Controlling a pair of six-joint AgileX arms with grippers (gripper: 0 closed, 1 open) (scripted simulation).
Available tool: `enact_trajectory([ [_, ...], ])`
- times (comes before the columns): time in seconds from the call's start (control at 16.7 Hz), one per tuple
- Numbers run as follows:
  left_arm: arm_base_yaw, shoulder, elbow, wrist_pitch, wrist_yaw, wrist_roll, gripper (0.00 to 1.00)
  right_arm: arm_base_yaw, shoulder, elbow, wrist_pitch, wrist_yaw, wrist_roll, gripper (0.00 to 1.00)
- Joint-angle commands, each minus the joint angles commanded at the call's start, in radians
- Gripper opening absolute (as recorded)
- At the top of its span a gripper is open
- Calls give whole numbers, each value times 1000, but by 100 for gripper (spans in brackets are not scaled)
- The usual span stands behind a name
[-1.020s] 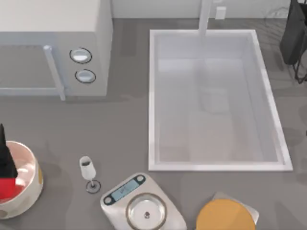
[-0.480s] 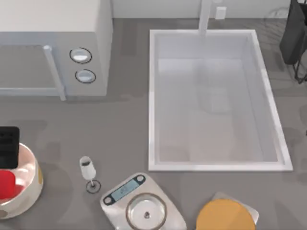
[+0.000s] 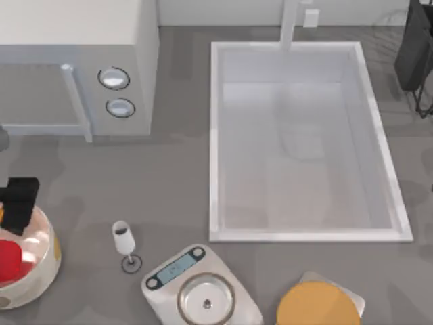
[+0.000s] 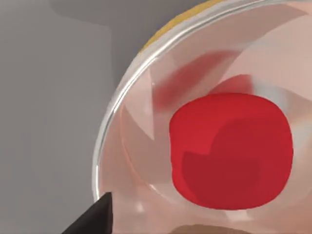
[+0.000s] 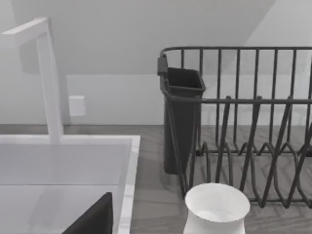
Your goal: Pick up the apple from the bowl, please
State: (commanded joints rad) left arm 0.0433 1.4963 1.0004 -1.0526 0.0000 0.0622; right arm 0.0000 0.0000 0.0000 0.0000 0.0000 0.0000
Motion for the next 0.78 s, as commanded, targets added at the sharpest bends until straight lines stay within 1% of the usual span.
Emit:
enact_trajectory([
  [0.3, 1, 22, 15, -16, 0, 1, 100, 0, 0, 0, 0, 0, 0, 100],
  [0.48, -4, 27, 1, 3, 0, 1, 100, 0, 0, 0, 0, 0, 0, 100],
  [0.6, -3, 55, -33, 60, 0, 2, 100, 0, 0, 0, 0, 0, 0, 100],
  [0.78, 0, 124, -110, 222, 0, 4, 100, 0, 0, 0, 0, 0, 0, 100],
])
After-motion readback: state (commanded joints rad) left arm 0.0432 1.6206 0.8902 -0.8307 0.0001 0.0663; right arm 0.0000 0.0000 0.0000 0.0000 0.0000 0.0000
